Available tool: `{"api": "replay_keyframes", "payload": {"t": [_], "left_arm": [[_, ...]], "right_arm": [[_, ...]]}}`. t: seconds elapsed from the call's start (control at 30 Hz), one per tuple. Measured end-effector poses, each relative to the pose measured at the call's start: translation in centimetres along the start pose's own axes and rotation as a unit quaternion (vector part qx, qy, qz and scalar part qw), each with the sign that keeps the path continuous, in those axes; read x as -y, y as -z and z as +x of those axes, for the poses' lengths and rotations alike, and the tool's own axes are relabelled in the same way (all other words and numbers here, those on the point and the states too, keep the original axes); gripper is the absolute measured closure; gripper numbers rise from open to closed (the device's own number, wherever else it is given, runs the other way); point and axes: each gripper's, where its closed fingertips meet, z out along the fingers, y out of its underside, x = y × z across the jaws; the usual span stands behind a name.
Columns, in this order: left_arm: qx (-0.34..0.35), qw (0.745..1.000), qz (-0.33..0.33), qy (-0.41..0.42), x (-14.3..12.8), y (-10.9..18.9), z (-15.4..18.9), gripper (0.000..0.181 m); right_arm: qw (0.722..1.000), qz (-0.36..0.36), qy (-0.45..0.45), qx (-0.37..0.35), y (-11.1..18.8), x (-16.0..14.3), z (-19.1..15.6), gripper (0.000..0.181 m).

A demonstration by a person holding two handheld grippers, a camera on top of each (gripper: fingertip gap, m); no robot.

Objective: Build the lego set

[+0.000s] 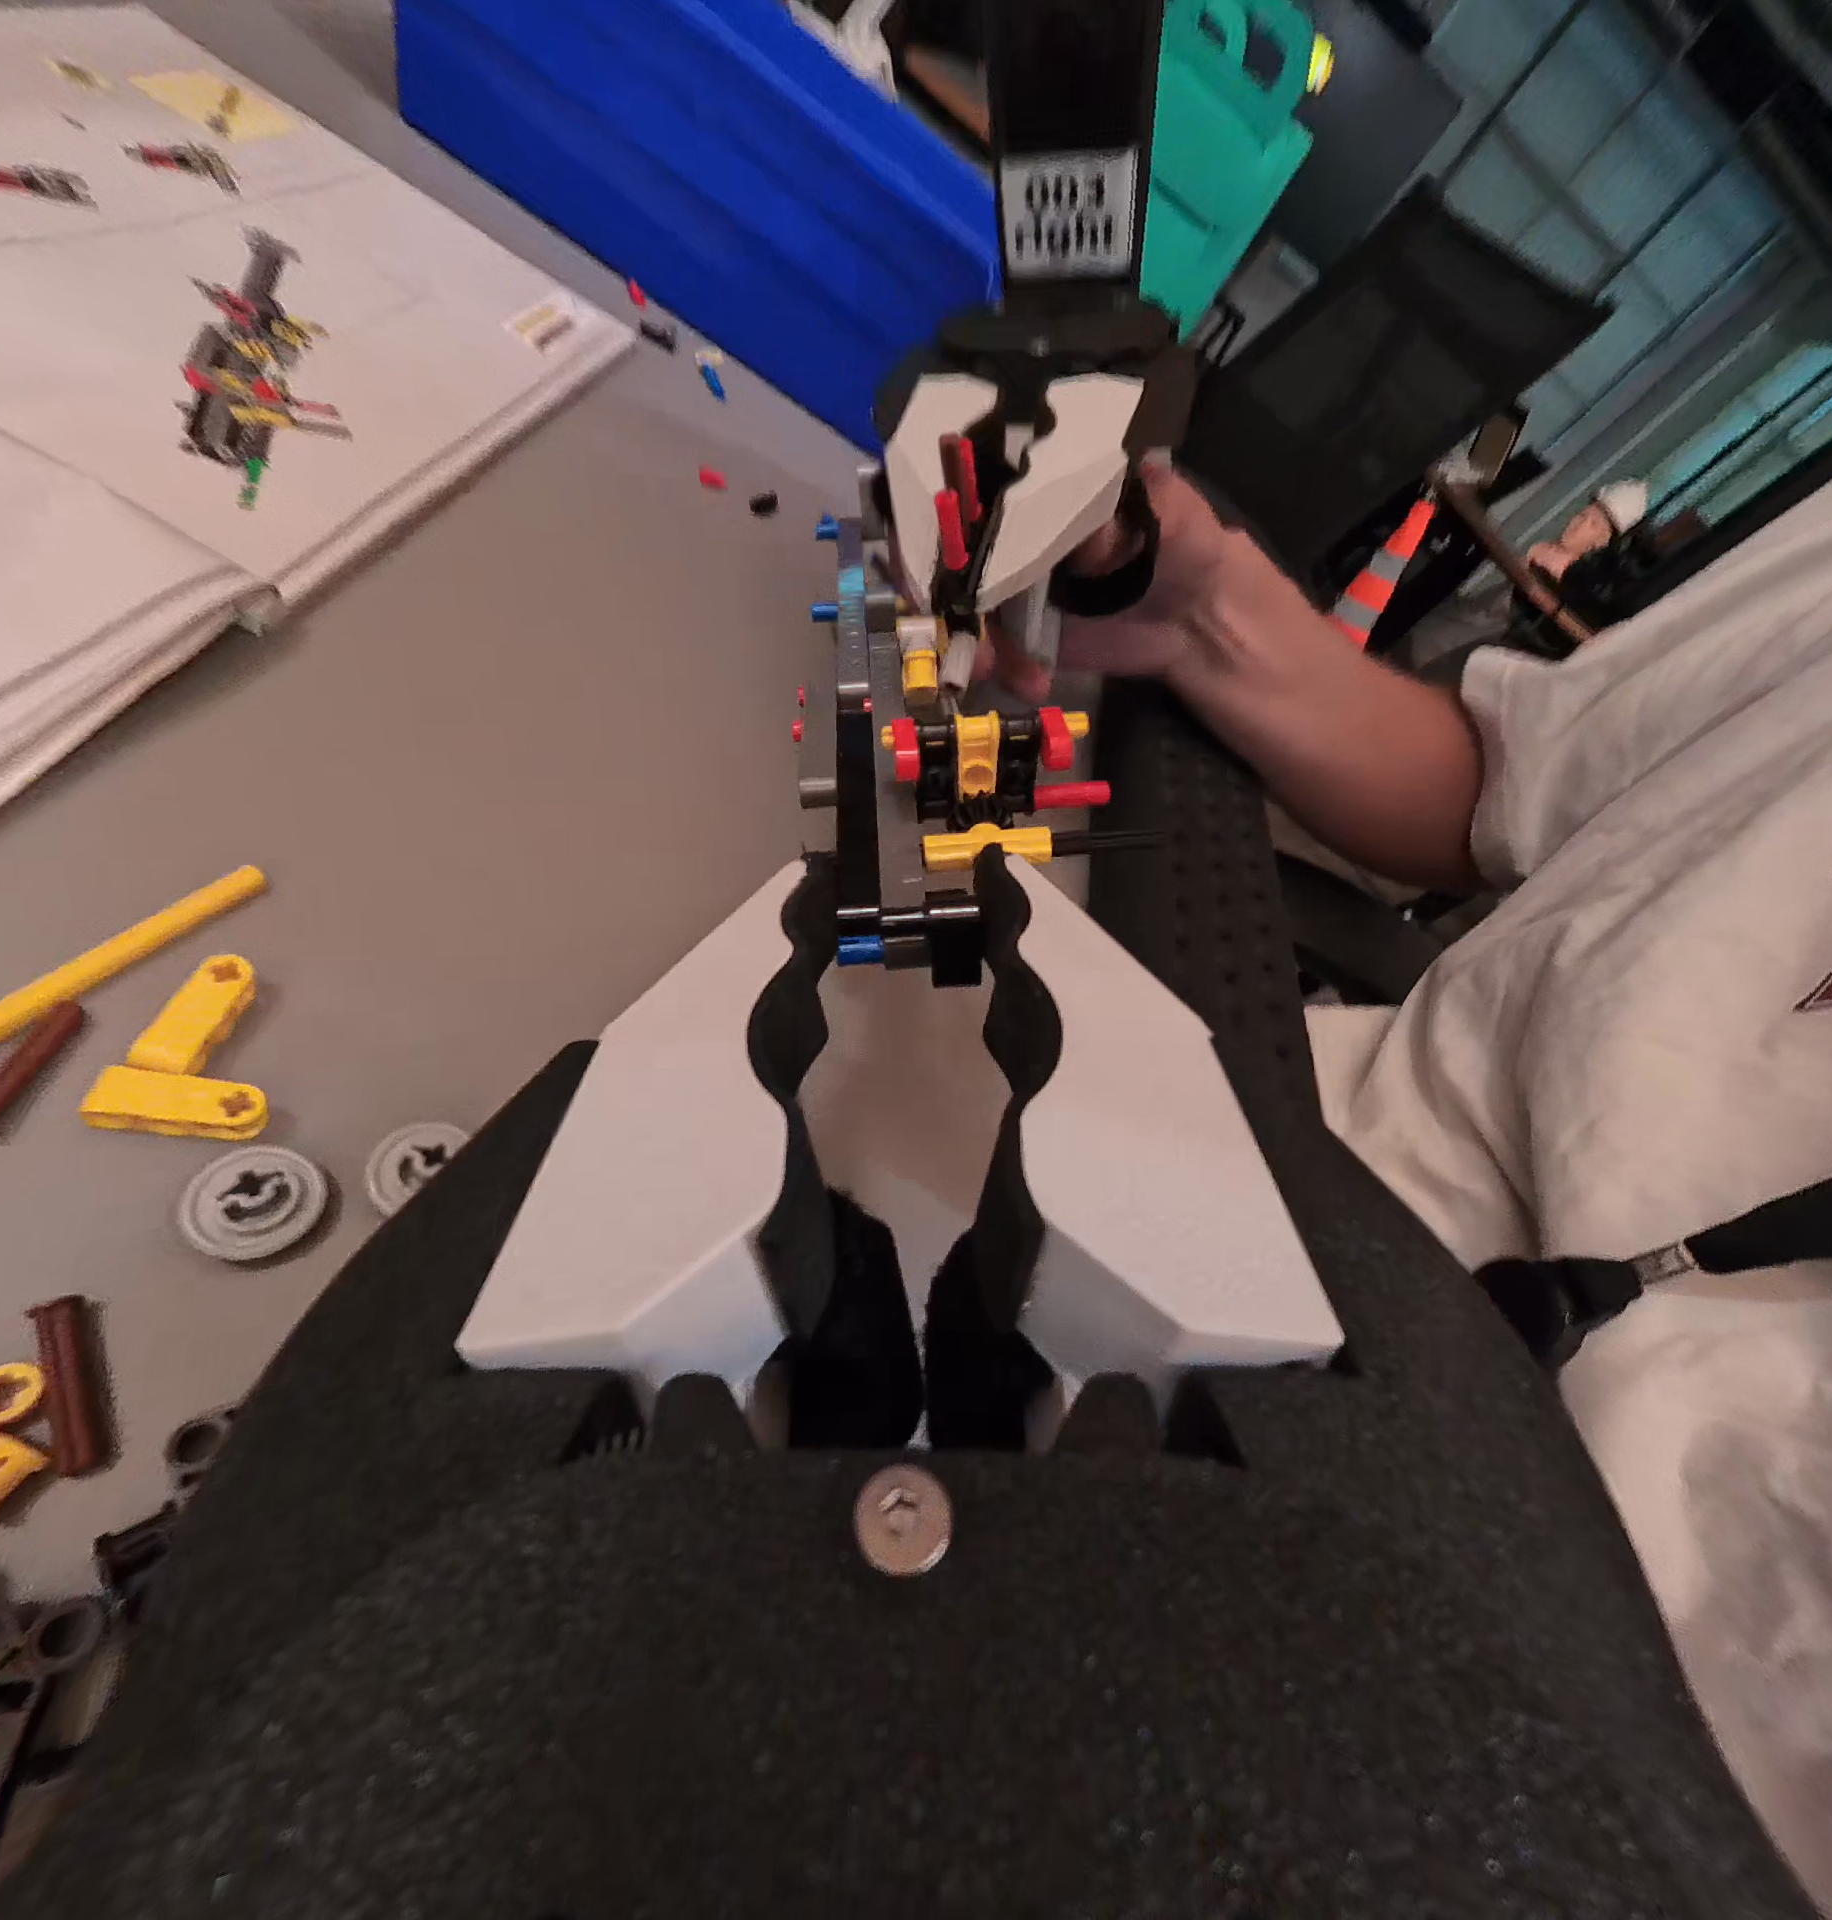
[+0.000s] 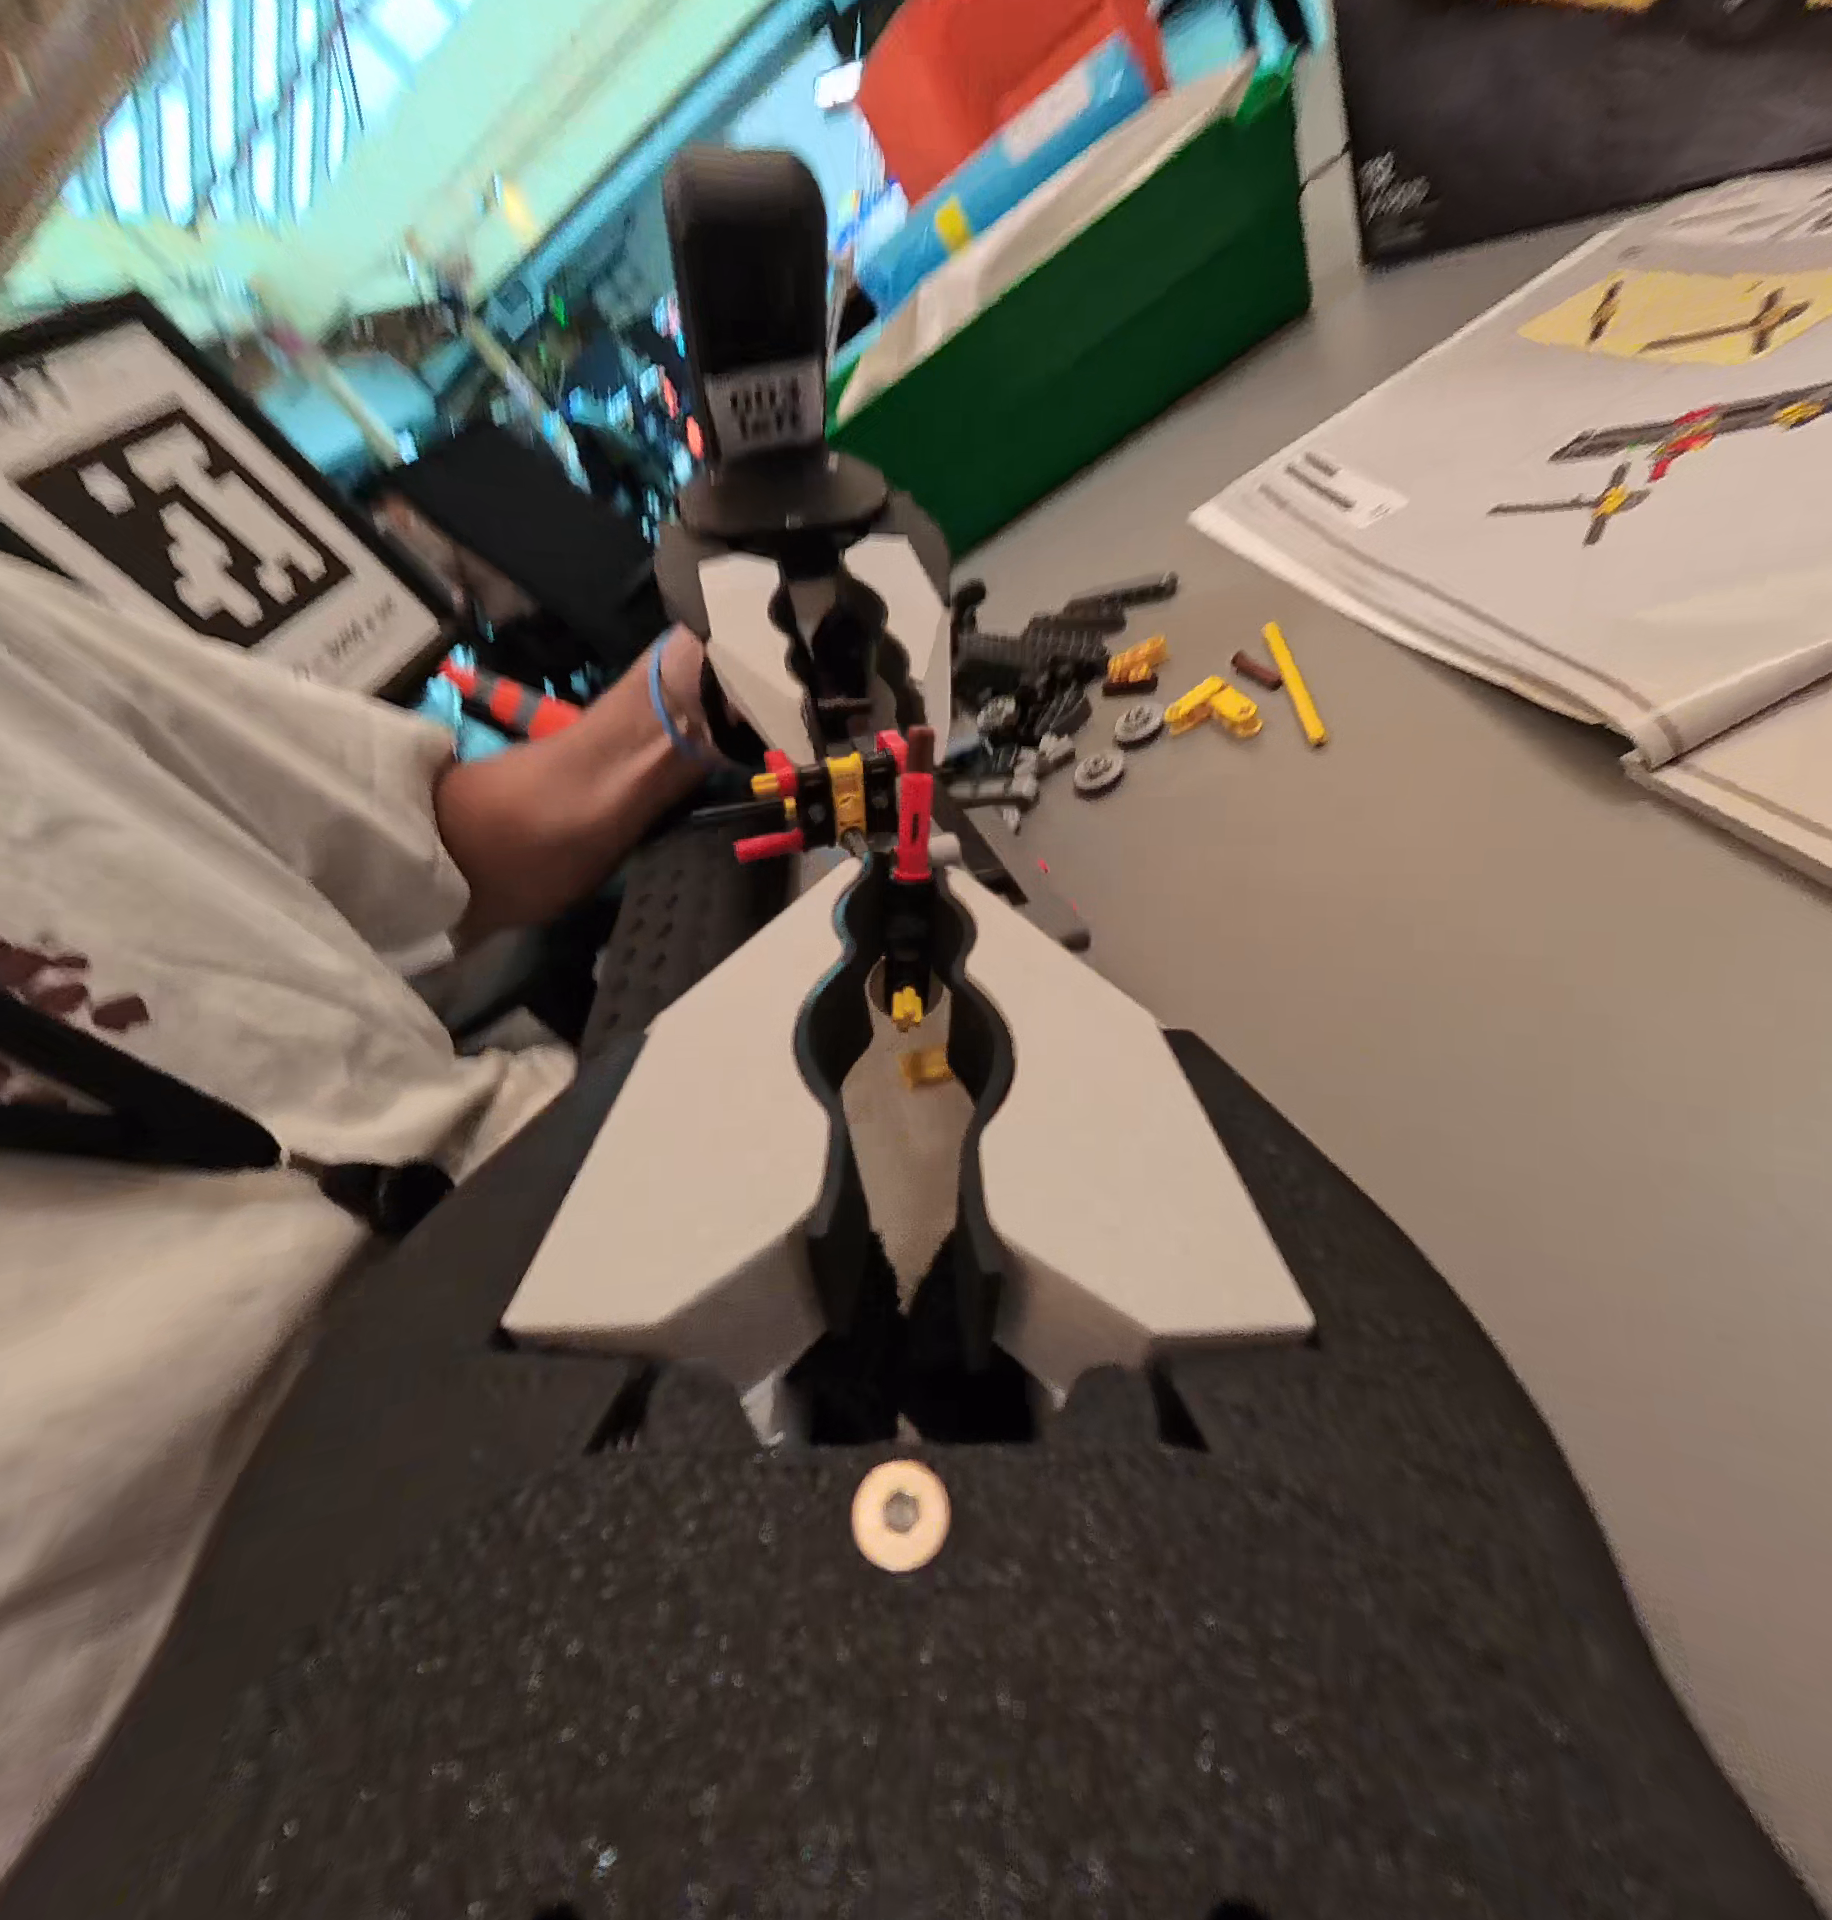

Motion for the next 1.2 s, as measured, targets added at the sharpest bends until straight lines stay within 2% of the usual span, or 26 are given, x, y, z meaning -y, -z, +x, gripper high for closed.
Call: {"api": "replay_keyframes", "payload": {"t": [0.07,0.3,0.37,0.43,0.57,0.67,0.77,0.8,0.9,0.97,1.07,1.2], "left_arm": [[0.001,1.0,0.029,0.009,1.0,0.4,0.0,0.156],[-0.022,0.993,0.1,0.066,3.1,1.1,-0.1,0.156],[-0.025,0.992,0.105,0.067,3.3,1.2,0.0,0.156],[-0.03,0.993,0.09,0.064,2.8,0.7,0.3,0.156],[-0.015,0.994,0.09,0.056,2.7,1.0,0.2,0.157],[-0.011,0.992,0.108,0.064,3.1,1.7,-0.1,0.157],[-0.003,0.987,0.131,0.09,3.6,2.4,-0.8,0.159],[-0.01,0.984,0.143,0.105,3.9,2.7,-0.9,0.167],[-0.025,0.975,0.164,0.146,4.0,3.2,-1.5,0.167],[-0.025,0.977,0.154,0.145,3.7,3.1,-1.4,0.167],[0.013,0.99,0.1,0.099,2.1,2.3,-1.4,0.166],[0.034,0.997,0.02,0.062,-0.4,1.0,-1.1,0.166]], "right_arm": [[0.999,0.041,-0.02,-0.008,0.2,1.0,0.0,0.175],[0.994,0.092,-0.066,0.0,0.3,2.3,-0.5,0.175],[0.991,0.114,-0.073,-0.001,0.3,3.2,-0.7,0.176],[0.985,0.142,-0.093,0.036,0.1,4.3,-1.6,0.175],[0.989,0.126,-0.07,-0.011,0.1,4.2,-0.6,0.176],[0.99,0.131,-0.061,-0.004,0.7,4.6,-1.4,0.175],[0.989,0.128,-0.071,-0.001,1.0,4.5,-2.0,0.175],[0.991,0.119,-0.068,-0.011,0.9,4.2,-2.0,0.175],[0.993,0.089,-0.047,-0.057,0.4,3.3,-2.0,0.175],[0.992,0.08,-0.015,-0.101,0.0,2.8,-1.5,0.175],[0.988,0.019,0.015,-0.155,-0.5,0.1,0.3,0.175],[0.99,0.008,-0.011,-0.141,-1.0,-1.3,0.4,0.175]]}}
